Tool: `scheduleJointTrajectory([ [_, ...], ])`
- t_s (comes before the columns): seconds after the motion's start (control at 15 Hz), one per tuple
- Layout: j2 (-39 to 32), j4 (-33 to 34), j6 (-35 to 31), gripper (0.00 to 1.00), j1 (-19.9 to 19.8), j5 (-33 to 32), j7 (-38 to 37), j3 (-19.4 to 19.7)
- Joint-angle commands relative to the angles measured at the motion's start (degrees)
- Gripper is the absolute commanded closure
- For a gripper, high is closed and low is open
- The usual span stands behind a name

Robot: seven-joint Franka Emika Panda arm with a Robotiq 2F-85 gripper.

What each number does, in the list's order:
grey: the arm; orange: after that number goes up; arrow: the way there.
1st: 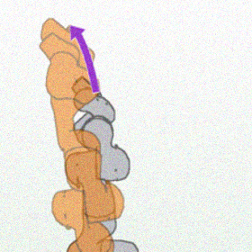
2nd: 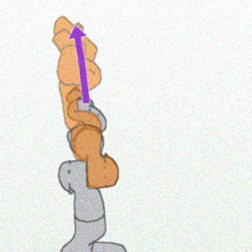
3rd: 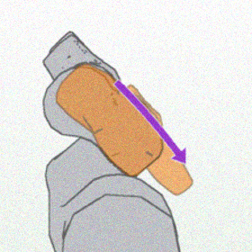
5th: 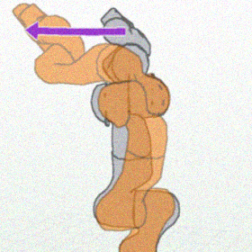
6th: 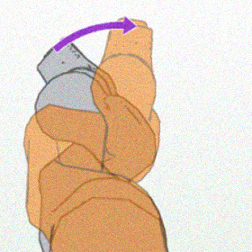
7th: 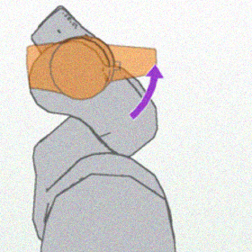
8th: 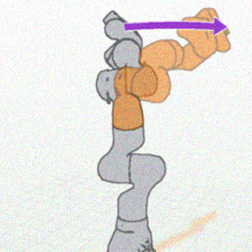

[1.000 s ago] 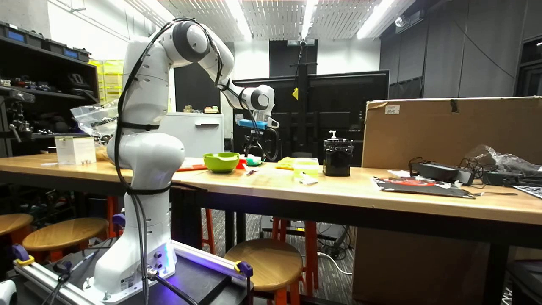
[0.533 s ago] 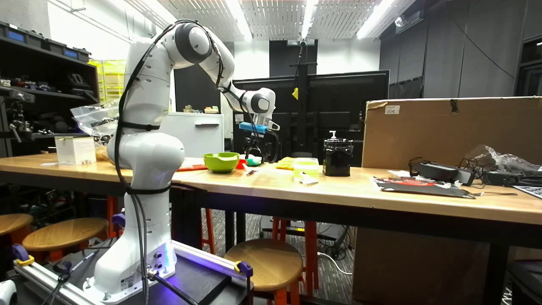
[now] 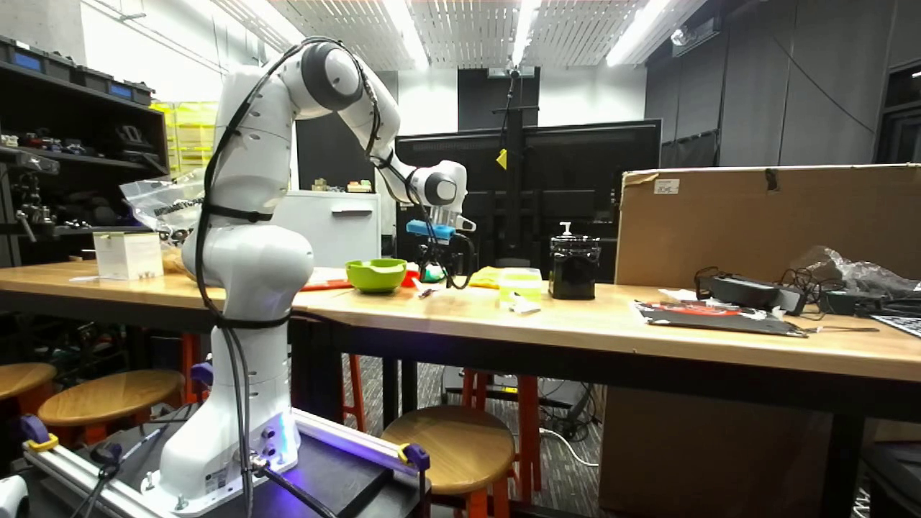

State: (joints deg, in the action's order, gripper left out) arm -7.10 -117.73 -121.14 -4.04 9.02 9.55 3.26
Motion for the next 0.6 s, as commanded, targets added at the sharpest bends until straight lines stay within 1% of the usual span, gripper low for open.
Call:
scheduleJointTrajectory([
  [0.0,0.76,-2.18,-3.29,0.0,0.08,0.85,-2.27,-0.3],
  [0.27,0.89,-4.41,-8.25,0.0,1.09,-1.27,-9.09,-0.32],
  [0.53,0.64,-6.96,-12.77,0.0,1.76,-2.14,-13.88,-0.34],
])
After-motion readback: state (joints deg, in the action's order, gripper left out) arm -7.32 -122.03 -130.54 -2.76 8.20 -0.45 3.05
